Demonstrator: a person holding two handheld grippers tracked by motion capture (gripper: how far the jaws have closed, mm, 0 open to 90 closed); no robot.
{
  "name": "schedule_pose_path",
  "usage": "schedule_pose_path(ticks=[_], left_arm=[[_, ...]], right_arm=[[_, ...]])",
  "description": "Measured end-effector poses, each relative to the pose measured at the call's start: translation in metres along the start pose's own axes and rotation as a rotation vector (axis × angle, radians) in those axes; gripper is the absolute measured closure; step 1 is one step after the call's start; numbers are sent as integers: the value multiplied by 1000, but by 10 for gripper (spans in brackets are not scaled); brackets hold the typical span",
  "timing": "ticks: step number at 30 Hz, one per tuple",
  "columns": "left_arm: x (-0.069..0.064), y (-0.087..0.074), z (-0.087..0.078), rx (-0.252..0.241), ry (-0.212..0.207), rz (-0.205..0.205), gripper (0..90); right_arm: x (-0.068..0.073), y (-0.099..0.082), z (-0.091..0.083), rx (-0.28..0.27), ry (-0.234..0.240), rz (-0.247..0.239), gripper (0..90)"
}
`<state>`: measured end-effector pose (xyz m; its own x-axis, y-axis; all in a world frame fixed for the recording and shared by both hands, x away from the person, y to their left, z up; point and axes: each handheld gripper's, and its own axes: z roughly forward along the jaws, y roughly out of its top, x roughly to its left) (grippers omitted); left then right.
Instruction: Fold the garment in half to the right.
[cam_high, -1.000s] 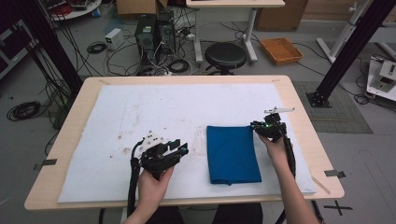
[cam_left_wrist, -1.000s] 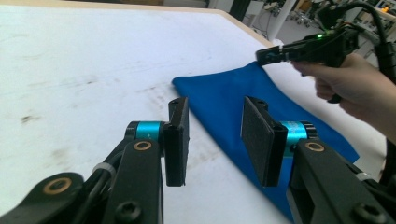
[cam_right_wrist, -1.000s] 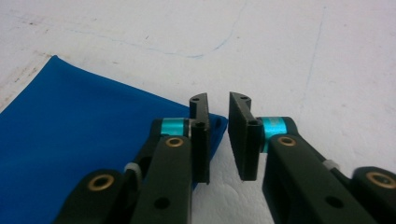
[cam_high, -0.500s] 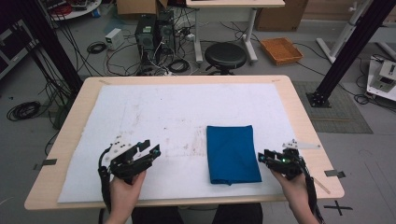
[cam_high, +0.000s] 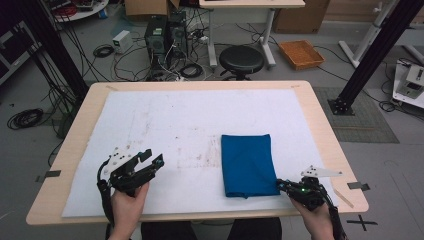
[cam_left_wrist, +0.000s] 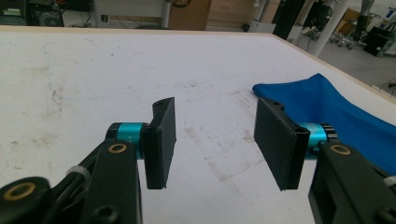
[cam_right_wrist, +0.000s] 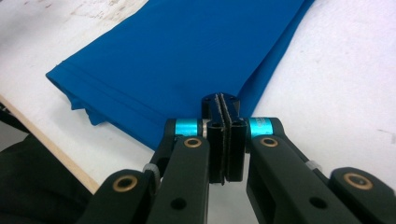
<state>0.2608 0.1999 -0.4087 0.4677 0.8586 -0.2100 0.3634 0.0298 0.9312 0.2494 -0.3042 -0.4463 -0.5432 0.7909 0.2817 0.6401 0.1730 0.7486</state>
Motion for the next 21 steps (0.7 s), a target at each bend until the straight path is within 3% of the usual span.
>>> schedule_pose_path(ticks=[9, 11, 14, 17, 21], left_arm=[[-1, -2, 1, 5, 0, 3, 487], [0, -1, 1, 5, -1, 6, 479], [3, 1, 3, 7, -6, 7, 454], [8, 8, 4, 1, -42, 28, 393], [18, 22, 7, -15, -52, 68, 364]], right_arm=[[-2, -3, -4, 7, -43, -1, 897], [-2, -3, -5, -2, -63, -9, 803], [-5, 4, -10, -58, -69, -22, 702], [-11, 20, -16, -127, -101, -49, 531], [-23, 46, -22, -214, -111, -47, 429]])
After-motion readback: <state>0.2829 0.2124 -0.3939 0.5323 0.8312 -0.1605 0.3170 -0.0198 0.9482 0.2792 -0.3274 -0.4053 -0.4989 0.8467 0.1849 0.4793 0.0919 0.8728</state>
